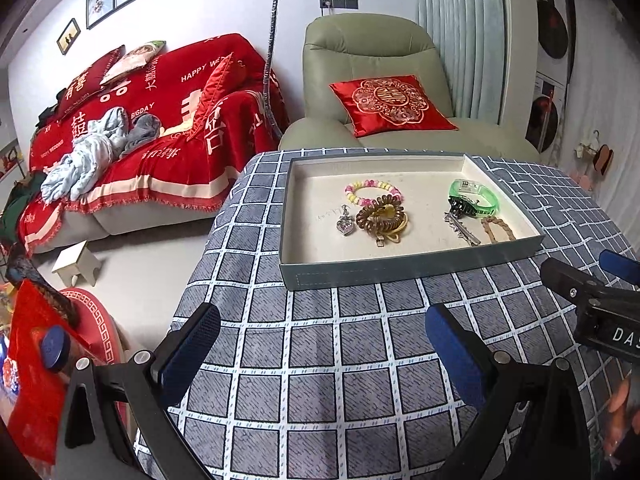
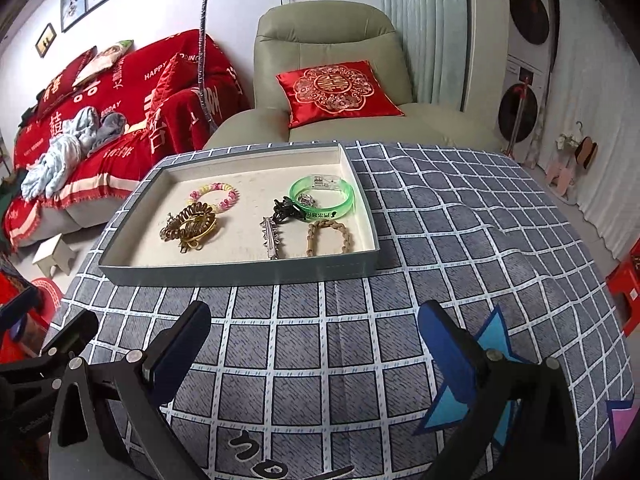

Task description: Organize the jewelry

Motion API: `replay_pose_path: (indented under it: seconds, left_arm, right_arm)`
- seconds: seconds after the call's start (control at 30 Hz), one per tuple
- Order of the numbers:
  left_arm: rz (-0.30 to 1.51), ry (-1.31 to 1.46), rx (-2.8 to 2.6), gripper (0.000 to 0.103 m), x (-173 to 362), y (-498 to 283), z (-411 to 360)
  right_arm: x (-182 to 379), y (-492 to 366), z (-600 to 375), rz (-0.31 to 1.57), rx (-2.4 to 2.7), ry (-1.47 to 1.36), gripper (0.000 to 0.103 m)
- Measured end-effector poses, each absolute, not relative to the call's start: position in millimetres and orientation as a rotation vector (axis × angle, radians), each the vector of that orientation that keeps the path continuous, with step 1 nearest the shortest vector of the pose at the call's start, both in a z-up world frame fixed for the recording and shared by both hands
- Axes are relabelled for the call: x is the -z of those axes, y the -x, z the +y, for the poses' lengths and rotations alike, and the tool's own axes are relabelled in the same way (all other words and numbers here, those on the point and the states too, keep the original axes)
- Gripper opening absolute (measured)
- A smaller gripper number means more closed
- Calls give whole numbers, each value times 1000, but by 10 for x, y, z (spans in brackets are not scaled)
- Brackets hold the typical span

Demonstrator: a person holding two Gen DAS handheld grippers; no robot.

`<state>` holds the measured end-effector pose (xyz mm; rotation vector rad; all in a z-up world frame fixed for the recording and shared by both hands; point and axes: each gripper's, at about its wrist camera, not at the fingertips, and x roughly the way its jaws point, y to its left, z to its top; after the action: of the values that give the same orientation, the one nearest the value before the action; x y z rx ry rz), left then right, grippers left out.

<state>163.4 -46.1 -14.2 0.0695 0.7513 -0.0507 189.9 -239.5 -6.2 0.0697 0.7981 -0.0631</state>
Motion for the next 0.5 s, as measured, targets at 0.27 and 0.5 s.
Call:
replay_pose_path:
  seconds: [0.27, 0.5]
  left_arm:
    - [754, -74, 49, 103, 140, -1620, -473]
    - [753, -75, 48, 103, 135, -1621, -470]
  right_arm:
    - [30, -1870, -2385, 789, 68, -60, 103]
    - [8, -1861, -2360, 781, 65, -48, 103]
